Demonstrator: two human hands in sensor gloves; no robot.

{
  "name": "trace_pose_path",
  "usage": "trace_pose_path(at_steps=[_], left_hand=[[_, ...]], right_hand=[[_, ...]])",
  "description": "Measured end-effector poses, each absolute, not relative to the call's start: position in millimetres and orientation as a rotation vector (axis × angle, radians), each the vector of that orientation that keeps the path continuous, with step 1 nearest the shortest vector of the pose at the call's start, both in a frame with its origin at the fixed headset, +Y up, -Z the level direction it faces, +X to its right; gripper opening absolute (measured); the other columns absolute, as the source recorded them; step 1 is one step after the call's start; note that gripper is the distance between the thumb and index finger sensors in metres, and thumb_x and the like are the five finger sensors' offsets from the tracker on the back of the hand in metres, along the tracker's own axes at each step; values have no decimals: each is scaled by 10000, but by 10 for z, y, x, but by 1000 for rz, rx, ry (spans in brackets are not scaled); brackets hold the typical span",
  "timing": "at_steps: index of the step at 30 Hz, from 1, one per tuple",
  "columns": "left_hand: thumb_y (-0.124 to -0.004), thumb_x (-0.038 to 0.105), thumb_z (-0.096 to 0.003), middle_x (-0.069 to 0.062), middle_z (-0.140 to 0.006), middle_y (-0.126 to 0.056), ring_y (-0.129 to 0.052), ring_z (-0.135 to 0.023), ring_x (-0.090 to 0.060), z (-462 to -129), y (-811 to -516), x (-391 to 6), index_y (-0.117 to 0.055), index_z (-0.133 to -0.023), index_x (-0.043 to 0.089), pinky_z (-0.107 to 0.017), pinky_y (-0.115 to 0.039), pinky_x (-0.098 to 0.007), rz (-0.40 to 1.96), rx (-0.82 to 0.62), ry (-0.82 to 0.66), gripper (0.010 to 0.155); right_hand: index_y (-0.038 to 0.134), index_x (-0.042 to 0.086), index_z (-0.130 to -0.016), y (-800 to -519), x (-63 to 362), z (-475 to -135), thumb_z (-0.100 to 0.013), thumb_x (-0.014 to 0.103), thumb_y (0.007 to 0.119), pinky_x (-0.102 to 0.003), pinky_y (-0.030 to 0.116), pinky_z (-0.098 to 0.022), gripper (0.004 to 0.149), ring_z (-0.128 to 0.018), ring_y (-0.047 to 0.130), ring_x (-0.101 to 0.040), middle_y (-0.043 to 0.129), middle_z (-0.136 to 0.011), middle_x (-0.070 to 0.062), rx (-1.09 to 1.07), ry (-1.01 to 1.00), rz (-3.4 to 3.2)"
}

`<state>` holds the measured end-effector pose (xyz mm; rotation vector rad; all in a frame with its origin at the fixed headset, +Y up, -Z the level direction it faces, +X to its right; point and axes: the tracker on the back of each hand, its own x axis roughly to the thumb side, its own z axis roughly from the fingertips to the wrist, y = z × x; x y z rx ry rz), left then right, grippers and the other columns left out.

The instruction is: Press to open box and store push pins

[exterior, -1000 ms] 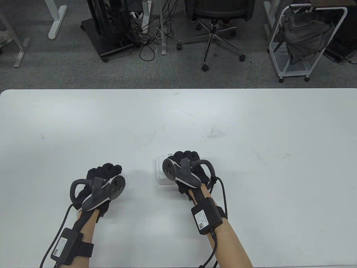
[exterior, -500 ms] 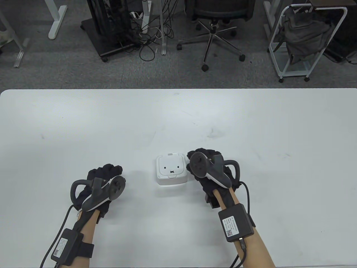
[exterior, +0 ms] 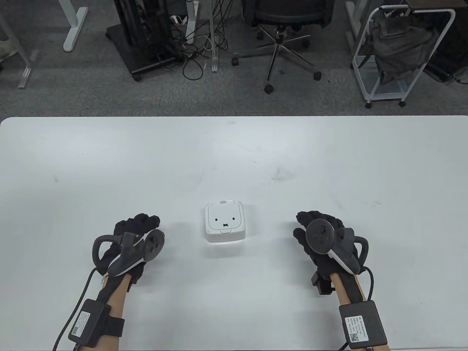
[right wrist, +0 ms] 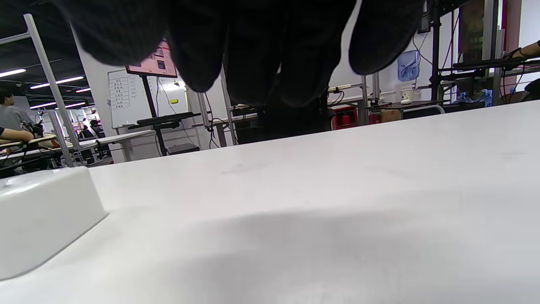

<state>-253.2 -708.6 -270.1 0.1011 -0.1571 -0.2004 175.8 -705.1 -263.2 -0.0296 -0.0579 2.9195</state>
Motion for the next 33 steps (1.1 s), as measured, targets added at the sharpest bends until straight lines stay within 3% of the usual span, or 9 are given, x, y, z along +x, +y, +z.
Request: trace_pose_path(at_steps=[6, 33], left_hand=[[-656, 515, -533, 15, -1022, -825, -982, -792, -202, -2695, -7094, -2500, -731, -1007, 304, -739, -777, -509, -202, 105, -171, 524], [-656, 514, -534, 16, -1022, -827, -982, -793, -204, -2699, -7153, -2480, -732, -1007, 305, -740, -776, -510, -237, 84, -185, 523]], right_hand=[[682, 300, -954, -7108, 1741, -2652, -446, 501, 690, -663, 570, -742, 547, -975, 741, -393, 746, -1065, -51, -5, 29, 2936], [704, 290, -937, -7154, 1653, -2613, -445, 493, 691, -658, 583, -734, 532, -959, 761, -388, 769, -1045, -51, 25, 28, 2983]])
